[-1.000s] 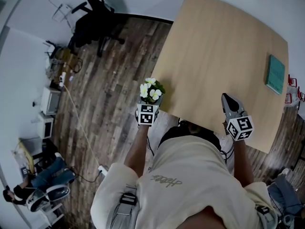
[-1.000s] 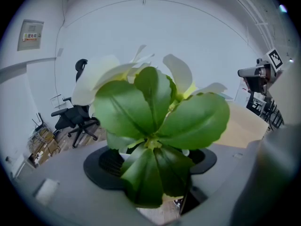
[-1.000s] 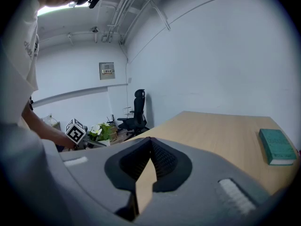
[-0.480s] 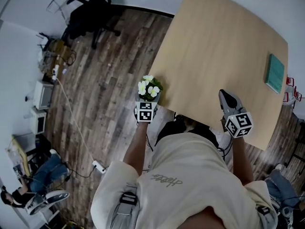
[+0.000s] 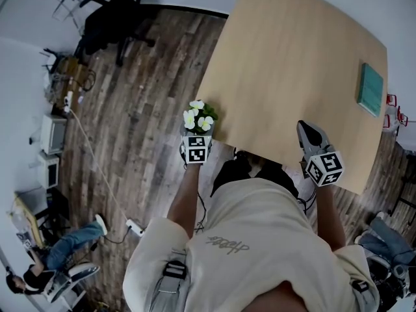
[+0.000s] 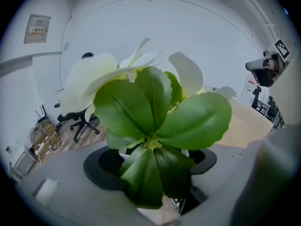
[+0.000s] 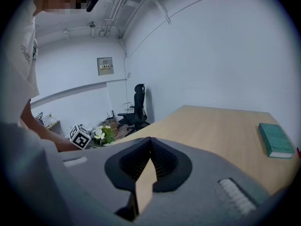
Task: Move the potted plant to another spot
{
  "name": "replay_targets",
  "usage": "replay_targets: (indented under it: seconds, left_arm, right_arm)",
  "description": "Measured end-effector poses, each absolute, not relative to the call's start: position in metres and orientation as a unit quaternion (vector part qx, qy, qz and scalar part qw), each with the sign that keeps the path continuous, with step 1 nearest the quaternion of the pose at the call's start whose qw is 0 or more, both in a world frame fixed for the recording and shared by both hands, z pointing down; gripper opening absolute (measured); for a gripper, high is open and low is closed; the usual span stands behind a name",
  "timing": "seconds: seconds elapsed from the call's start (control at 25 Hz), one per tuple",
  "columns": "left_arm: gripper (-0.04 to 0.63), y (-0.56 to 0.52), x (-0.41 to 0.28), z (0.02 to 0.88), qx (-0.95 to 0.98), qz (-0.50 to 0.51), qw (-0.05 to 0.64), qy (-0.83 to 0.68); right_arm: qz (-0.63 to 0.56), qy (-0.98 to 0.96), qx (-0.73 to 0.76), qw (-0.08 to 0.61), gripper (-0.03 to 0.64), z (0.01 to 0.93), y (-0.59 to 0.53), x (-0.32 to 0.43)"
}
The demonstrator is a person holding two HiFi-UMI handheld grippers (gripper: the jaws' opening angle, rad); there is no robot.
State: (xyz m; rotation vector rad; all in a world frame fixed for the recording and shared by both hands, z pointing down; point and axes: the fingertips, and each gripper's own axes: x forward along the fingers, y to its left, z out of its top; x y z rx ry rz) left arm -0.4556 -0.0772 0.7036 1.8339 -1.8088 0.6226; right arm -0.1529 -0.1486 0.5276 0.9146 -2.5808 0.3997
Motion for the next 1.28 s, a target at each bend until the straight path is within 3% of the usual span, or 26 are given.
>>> replay_targets:
  seconds: [0.2,0.32,0.56,1.28]
  left_arm:
    - [0.366,-0.08,-0.455,0.703,0.678,0.241,0.223,-0.657]
    - [0.403,-0.081,-0.453,0.702,0.679,0.246,0.212,-0.658]
    - [0.431,-0.076,-0.453,0.702,0.675,0.226,0.225,-0.665]
    - [0.442,-0.059,-0.453,0.702,0.665,0.205,0.254,-0.671]
  right_arm:
    - [0.141,-0.915,0.328,0.188,0.003,0.526,-0.144,-0.151]
    - [0.141,-0.915,0.328,0.188,0.003,0.526,-0.143,-0.149]
    - [0.146,-0.915,0.329,0.183,0.003,0.528,-0.144,-0.146]
    - [0.151,-0.921,0.306,0.19,0.003,0.529,-0.15,-0.153]
